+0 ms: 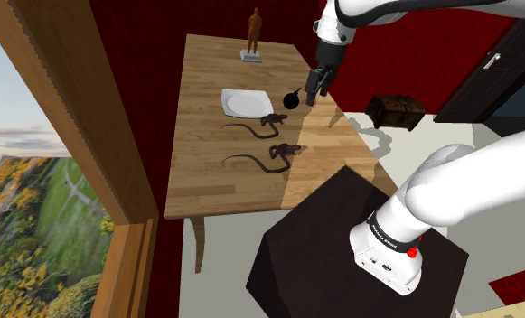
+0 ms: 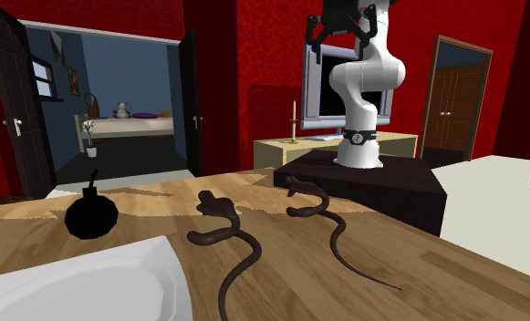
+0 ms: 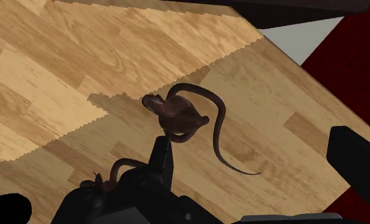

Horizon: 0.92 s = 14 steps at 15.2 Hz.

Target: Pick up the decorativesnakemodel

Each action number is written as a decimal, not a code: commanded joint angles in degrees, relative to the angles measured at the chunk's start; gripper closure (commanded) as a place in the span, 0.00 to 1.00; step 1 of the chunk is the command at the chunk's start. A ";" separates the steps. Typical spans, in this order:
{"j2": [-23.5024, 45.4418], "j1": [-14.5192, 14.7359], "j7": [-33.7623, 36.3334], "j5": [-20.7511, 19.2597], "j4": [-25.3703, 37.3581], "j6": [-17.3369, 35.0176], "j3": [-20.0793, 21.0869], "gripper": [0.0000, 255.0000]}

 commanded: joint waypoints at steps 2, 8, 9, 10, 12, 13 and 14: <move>5.92 -0.08 -0.71 -0.18 1.31 4.67 -0.44 0.00; 19.13 -0.25 -2.25 -0.14 6.26 12.77 -1.28 0.00; 21.38 -0.29 -2.51 -0.08 7.35 13.89 -1.40 0.00; 23.63 -0.33 -2.77 -0.01 8.52 14.94 -1.50 0.00; 28.13 -0.44 -3.30 0.18 11.07 16.84 -1.67 0.00; 30.39 -0.50 -3.56 0.29 12.46 17.68 -1.73 0.00; 32.65 -0.58 -3.81 0.41 13.92 18.45 -1.78 0.00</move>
